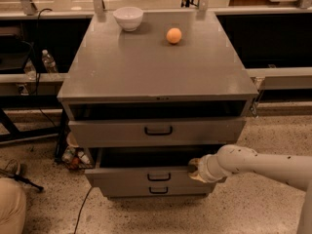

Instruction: Open middle drawer

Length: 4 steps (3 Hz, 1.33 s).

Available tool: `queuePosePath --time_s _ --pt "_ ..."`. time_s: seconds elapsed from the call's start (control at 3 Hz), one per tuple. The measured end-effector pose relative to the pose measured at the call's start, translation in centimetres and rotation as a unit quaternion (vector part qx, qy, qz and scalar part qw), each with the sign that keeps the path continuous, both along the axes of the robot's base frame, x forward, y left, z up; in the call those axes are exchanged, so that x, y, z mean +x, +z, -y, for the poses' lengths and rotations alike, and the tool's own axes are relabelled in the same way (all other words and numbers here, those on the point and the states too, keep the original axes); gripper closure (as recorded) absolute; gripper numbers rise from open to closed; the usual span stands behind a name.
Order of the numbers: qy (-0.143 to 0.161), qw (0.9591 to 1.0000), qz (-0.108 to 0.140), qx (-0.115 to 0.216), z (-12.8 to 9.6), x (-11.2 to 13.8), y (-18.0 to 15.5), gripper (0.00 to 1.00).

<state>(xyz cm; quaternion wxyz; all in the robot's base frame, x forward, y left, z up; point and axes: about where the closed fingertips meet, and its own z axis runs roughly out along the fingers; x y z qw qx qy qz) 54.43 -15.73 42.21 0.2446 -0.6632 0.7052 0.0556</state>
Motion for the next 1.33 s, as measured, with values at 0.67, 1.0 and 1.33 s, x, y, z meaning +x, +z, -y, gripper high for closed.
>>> queuePosePath --time_s 0.67,1.0,1.33 --pt "0.0 1.0 0.0 0.0 0.0 0.0 0.6 1.0" --pt "0.004 1.0 0.004 -0.004 0.1 -1.4 0.6 1.0" --pt "0.004 1.0 0.004 -0.004 0.1 -1.3 0.6 1.0"
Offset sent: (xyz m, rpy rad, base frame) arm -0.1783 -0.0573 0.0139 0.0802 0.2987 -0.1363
